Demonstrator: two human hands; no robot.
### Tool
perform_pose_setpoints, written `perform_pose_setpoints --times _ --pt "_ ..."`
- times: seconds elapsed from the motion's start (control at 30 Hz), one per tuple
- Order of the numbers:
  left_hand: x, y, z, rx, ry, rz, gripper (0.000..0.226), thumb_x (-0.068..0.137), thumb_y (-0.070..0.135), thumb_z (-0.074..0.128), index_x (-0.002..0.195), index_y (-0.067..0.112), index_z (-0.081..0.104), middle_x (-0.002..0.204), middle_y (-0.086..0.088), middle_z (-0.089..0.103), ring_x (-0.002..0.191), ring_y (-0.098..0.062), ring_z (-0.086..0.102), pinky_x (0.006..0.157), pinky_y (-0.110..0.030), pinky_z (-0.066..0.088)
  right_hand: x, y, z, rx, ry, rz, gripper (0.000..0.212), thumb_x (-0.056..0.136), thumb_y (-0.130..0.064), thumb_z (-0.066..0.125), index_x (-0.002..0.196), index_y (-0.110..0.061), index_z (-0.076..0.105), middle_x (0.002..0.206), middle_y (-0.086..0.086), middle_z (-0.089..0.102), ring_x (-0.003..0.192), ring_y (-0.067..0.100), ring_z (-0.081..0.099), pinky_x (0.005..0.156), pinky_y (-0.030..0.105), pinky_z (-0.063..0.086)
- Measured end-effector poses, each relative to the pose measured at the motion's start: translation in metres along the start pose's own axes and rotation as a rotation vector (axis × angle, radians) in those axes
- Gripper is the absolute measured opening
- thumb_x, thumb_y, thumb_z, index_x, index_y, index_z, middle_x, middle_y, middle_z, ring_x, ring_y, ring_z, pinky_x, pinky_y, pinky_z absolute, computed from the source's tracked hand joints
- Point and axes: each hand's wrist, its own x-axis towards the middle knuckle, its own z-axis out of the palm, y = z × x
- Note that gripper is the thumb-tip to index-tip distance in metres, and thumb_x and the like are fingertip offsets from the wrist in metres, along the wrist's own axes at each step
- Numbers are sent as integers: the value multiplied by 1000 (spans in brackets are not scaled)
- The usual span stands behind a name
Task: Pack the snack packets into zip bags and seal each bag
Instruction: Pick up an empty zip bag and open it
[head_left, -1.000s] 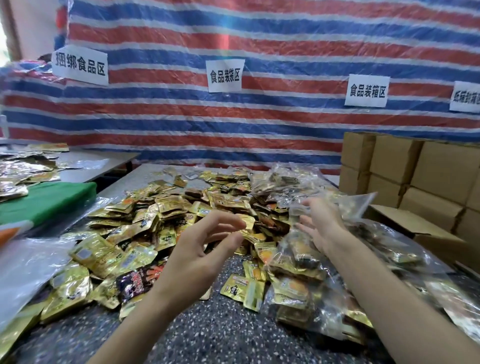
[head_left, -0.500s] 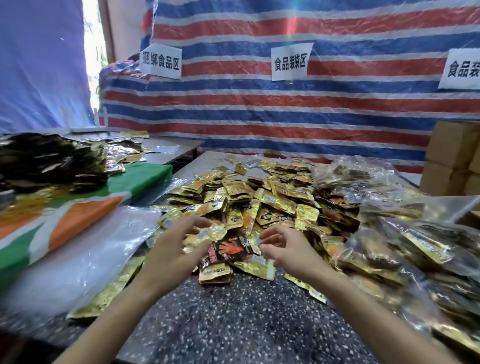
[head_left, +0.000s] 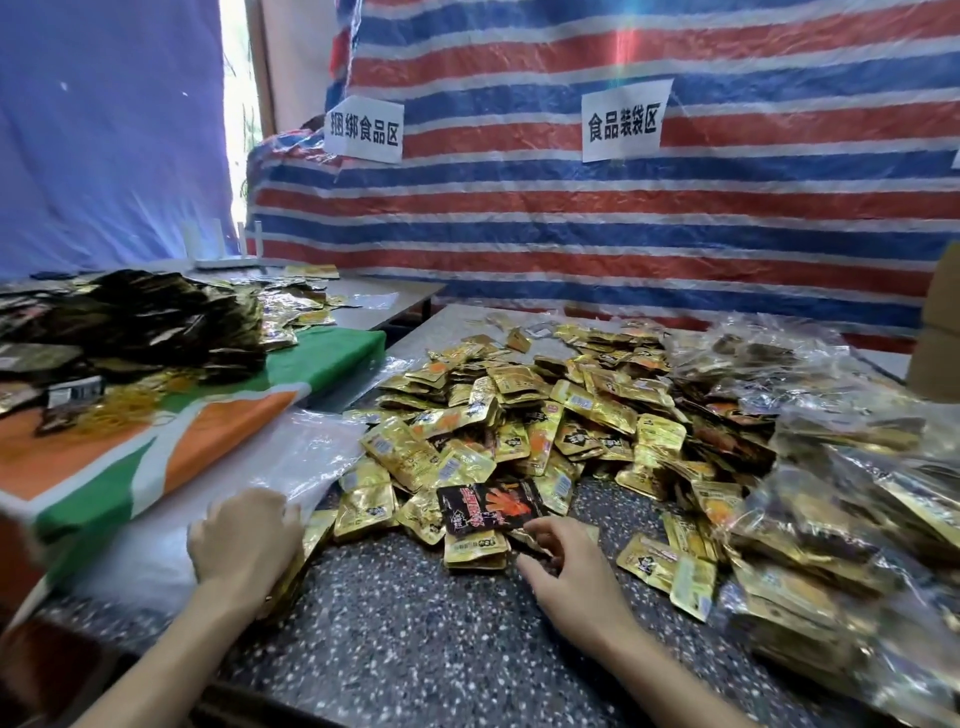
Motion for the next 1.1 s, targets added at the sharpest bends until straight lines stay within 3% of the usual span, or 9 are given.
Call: perform_pose_setpoints --times 0.13,0.33,0.47,0.57,0.6,0.7,0.8,0.93,1.1 --pt "1 8 -8 -30 12 -18 28 93 31 55 75 17 72 81 -6 70 81 -31 61 77 -37 40 -10 2 1 31 97 -111 27 96 -25 65 121 -28 56 111 -22 54 102 -6 55 89 16 46" --pt "-27 35 -43 -64 102 77 39 102 29 44 71 11 59 77 -12 64 76 -36 60 77 -40 48 -14 7 2 123 157 -172 26 94 -21 68 112 -36 56 106 -19 58 93 2 61 79 21 52" --pt "-68 50 -56 -280 294 222 30 102 29 47 78 17 59 66 -5 61 62 -31 56 59 -37 41 -14 10 -3 332 215 -128 29 94 -21 68 102 -48 60 98 -12 66 87 6 65 67 21 55" --pt "-104 64 -42 -611 368 513 18 102 19 50 91 16 64 58 7 58 45 -9 53 42 -26 43 -15 12 -9 562 196 -119 11 96 -32 64 106 -38 64 95 -4 72 80 11 68 68 29 54" --pt "-115 70 -33 -674 351 612 17 103 14 51 94 14 65 59 12 55 45 -3 51 43 -13 39 -15 11 -11 647 176 -124 20 95 -40 62 110 -26 65 91 4 73 75 18 68 67 34 54" --pt "-139 84 3 -769 184 788 16 96 6 56 106 10 67 77 16 61 58 9 52 57 -7 44 -18 9 -20 874 133 -54 78 77 -75 60 105 -2 66 82 15 72 67 26 66 59 36 52" --pt "-152 93 32 -758 91 904 25 90 -4 55 108 7 68 97 8 68 78 5 61 71 -28 59 -16 15 -40 1036 101 83 102 50 -99 56 93 -9 78 82 12 74 69 26 70 63 36 55" --pt "-151 94 44 -675 -23 999 30 90 13 42 99 11 70 98 7 73 92 -9 68 84 -35 58 -13 30 -71 1122 67 181 75 79 -81 47 95 -17 82 101 18 76 91 35 74 91 56 54" --pt "-142 90 53 -600 -112 897 29 88 -3 54 90 24 65 90 24 62 91 -1 62 88 -35 53 -13 38 -83 1010 -27 222 47 73 -44 69 95 -3 68 76 8 68 62 18 61 57 31 50"
